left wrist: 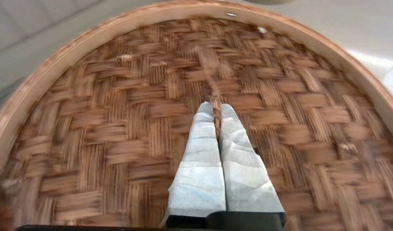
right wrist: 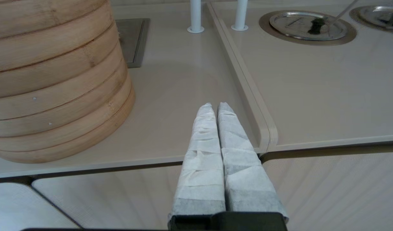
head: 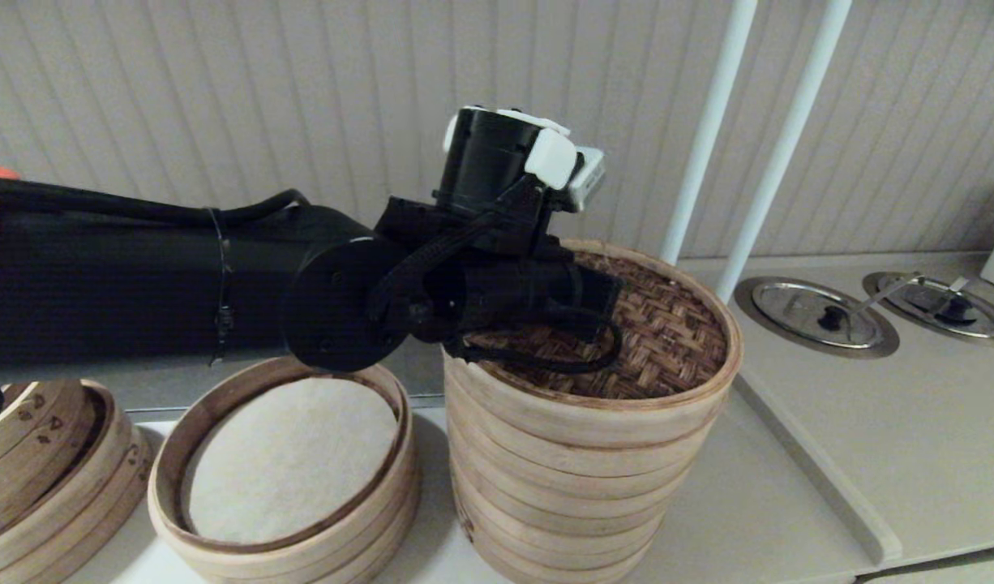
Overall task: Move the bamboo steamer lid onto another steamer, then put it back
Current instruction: Pick up the steamer
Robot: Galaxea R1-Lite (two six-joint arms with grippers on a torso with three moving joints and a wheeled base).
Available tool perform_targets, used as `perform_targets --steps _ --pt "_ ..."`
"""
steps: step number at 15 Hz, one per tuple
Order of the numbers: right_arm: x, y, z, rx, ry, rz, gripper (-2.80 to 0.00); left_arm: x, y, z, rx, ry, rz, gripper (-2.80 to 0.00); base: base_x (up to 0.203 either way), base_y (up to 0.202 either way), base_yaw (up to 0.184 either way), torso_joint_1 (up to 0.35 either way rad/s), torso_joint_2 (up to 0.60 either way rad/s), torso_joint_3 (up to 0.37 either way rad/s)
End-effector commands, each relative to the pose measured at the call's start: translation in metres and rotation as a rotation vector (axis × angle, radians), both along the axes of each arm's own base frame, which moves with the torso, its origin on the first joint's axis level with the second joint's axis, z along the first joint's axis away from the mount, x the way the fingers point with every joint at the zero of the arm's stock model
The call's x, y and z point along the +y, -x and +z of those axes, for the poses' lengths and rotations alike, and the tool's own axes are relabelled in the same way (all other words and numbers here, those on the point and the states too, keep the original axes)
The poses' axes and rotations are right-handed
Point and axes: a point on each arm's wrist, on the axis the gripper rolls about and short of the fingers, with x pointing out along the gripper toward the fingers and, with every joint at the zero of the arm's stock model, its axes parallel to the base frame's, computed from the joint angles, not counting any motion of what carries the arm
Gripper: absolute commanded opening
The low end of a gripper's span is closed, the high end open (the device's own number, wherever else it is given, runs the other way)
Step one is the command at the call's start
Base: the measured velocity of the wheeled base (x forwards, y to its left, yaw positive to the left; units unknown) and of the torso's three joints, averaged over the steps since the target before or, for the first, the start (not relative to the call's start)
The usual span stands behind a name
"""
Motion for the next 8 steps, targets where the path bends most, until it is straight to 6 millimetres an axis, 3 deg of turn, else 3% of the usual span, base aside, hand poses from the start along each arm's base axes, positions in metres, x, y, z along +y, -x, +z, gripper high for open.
perform_targets --steps 1,5,8 --pt "0.0 0.0 -0.001 0.003 0.0 0.0 -2.8 0.001 0.0 -0.001 -0.002 0.005 0.002 -2.8 0.0 0.0 0.0 0.0 0.0 0.0" --pt "0.0 0.0 -0.001 0.003 0.0 0.0 -2.8 0.004 -0.002 0.003 -0.006 0.014 0.013 -2.8 0.0 0.0 0.0 0.0 0.0 0.0" --pt "0.0 0.0 -0.001 0.003 0.0 0.0 -2.8 0.01 0.002 0.017 -0.028 0.047 0.015 -2.8 0.0 0.0 0.0 0.0 0.0 0.0"
